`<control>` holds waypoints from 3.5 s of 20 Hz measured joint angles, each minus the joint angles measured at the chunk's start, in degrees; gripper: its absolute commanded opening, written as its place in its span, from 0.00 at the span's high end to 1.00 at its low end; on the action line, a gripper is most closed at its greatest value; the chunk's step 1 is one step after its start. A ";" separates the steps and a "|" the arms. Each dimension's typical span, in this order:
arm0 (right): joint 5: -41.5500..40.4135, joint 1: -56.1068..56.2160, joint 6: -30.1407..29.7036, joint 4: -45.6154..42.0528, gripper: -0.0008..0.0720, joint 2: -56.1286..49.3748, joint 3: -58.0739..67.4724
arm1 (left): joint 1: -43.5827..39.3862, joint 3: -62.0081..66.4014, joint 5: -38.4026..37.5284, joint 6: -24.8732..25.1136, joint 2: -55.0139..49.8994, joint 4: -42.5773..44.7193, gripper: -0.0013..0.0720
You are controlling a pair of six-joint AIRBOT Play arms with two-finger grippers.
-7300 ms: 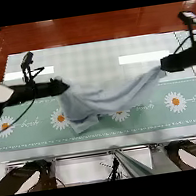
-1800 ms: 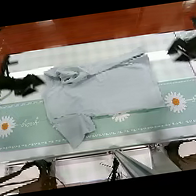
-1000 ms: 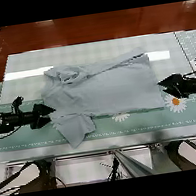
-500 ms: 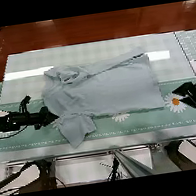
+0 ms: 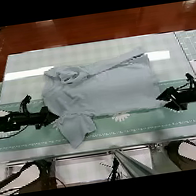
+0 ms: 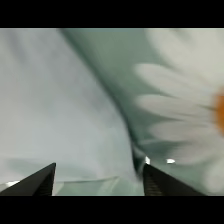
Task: Fold the shirts.
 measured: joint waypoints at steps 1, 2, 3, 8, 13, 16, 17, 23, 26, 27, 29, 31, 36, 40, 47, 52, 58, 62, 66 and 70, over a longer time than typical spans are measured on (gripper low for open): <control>-0.68 1.07 -0.63 1.38 0.19 -1.01 0.00 | 0.00 0.00 0.02 0.00 0.00 0.02 0.93; -2.14 2.38 -1.40 3.43 0.41 -2.01 0.00 | -0.02 0.00 0.02 0.02 0.00 0.00 0.93; -4.04 3.65 -2.03 4.22 0.77 -2.80 0.02 | -0.02 0.00 0.07 0.02 0.00 0.00 0.93; -5.46 8.87 -4.37 6.99 0.96 -4.26 6.82 | -0.02 1.73 -0.24 0.09 0.22 -1.57 0.93; 4.24 10.47 -1.68 8.24 0.96 -4.37 34.42 | -0.09 18.51 -3.23 0.11 4.37 -12.15 0.93; 8.92 10.67 1.66 6.93 0.96 -3.63 56.19 | -0.11 35.45 -1.99 -0.09 8.70 -16.76 0.93; 9.75 10.73 2.58 6.08 0.96 -2.67 61.94 | -0.07 41.55 -1.57 -0.92 10.36 -16.44 0.93; 13.44 10.78 6.49 -3.17 0.96 11.87 78.20 | -0.07 68.02 0.70 -10.56 22.75 3.56 0.93; 15.12 10.78 8.26 -8.28 0.96 20.09 79.89 | -0.07 72.65 0.02 -13.99 30.64 13.73 0.93; 15.54 10.78 8.94 -10.01 0.96 22.34 80.15 | -0.07 73.40 -0.74 -15.04 33.09 16.74 0.93; 17.31 10.78 10.01 -12.35 0.96 26.21 80.50 | -0.09 74.40 -3.34 -16.59 37.75 22.99 0.93; 19.82 10.78 10.99 -13.97 0.96 28.92 80.63 | -0.09 74.47 -6.95 -18.01 41.38 28.72 0.93; 23.06 10.78 12.22 -15.15 0.96 31.85 76.83 | -1.40 68.46 -8.83 -19.98 45.40 34.34 0.93; 20.90 10.78 11.21 -13.55 0.96 32.00 62.71 | -2.60 56.06 -7.30 -20.22 42.95 31.85 0.93; 5.03 10.84 3.72 -5.81 0.96 17.79 39.04 | -5.20 41.92 3.41 -17.16 22.84 20.81 0.93; -5.09 10.84 -1.03 1.77 0.96 -4.04 40.35 | -11.87 42.27 15.30 -17.09 3.58 15.50 0.93; -4.92 10.84 0.11 6.60 0.96 -25.35 54.62 | -15.45 48.50 24.13 -17.29 -13.35 7.67 0.93; -2.01 10.78 1.18 6.99 0.96 -30.91 58.99 | -15.50 50.21 24.55 -17.29 -17.73 5.44 0.93; 4.85 10.54 -0.13 5.16 0.96 -32.46 60.06 | -13.00 50.64 17.11 -16.26 -19.12 5.11 0.93; 9.92 11.19 -0.70 0.48 0.96 -32.96 57.57 | -11.65 50.58 5.38 -14.84 -21.79 8.41 0.93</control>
